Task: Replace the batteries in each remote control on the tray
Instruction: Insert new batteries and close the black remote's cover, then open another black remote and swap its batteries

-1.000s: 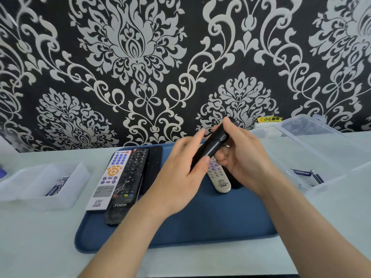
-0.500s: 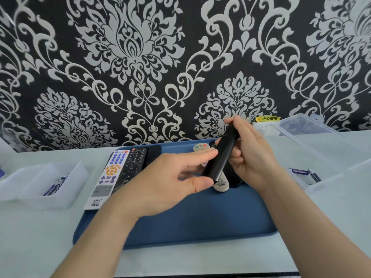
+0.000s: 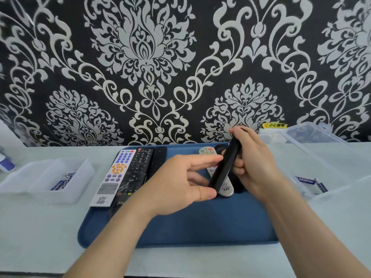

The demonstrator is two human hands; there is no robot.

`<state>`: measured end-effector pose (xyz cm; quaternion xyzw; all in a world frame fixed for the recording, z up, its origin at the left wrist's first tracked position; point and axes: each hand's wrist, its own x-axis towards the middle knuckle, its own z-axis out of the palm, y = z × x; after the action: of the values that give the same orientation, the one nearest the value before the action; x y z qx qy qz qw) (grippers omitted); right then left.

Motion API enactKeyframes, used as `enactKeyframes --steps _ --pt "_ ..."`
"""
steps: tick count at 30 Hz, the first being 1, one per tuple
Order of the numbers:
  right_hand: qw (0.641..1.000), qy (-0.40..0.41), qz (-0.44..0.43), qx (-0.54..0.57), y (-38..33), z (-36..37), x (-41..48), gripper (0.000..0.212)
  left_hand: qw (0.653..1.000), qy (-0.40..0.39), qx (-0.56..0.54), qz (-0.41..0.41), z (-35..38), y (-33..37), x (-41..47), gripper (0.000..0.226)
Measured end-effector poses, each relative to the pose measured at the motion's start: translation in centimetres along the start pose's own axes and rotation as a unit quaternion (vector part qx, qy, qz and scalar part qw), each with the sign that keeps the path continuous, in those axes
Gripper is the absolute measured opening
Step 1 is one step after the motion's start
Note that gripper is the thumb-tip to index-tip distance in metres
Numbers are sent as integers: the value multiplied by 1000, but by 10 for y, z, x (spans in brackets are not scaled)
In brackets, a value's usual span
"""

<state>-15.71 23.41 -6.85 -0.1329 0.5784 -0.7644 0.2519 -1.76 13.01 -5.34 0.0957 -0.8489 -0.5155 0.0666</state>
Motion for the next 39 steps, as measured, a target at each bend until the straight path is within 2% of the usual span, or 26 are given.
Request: enactKeyframes --steps 2,4,5,7,8,9,11,13,17,19,22,25,27,32,34,37,39 --pt "999 3 -10 -46 2 6 -4 13 998 24 58 10 2 2 0 65" --pt "998 -31 -3 -60 2 15 -10 17 975 88 203 8 8 1 2 65" --pt "997 -54 5 -57 1 19 -12 19 964 111 242 4 9 -2 3 59" --pt "994 -78 12 -80 2 24 -12 21 963 121 241 -23 5 -13 7 42" --pt "987 -75 -5 -139 4 23 -10 20 963 123 237 -39 2 -17 8 32" --pt "968 -64 -39 -238 8 20 -7 19 959 134 243 -55 -1 -22 10 23" --pt "893 -48 -106 -434 17 13 -2 27 943 181 267 -78 -5 -30 14 17" --pt "826 -42 -124 -547 23 9 -2 32 926 217 294 -93 -7 -36 18 21" --pt "745 -50 -134 -652 29 10 -7 41 899 218 367 -101 -15 -48 20 49" --pt "713 -53 -133 -687 31 11 -9 48 898 207 383 -68 -18 -52 20 48" --pt "679 -45 -121 -723 33 13 -10 56 907 124 402 -33 -13 -54 19 41" --pt "665 -33 -109 -738 32 15 -11 57 891 57 448 -55 -7 -59 21 41" --pt "665 -32 -105 -739 33 16 -12 57 877 54 473 -69 -8 -60 22 41" --pt "670 -18 -123 -732 36 19 -12 38 841 67 524 -116 -15 -58 19 38" --pt "670 -18 -124 -732 38 20 -13 38 850 70 510 -117 -17 -58 19 40" --pt "674 -16 -122 -729 38 22 -15 35 880 90 456 -101 -19 -57 19 48" --pt "690 -13 -111 -715 37 21 -14 27 871 62 477 -99 -20 -58 18 57"
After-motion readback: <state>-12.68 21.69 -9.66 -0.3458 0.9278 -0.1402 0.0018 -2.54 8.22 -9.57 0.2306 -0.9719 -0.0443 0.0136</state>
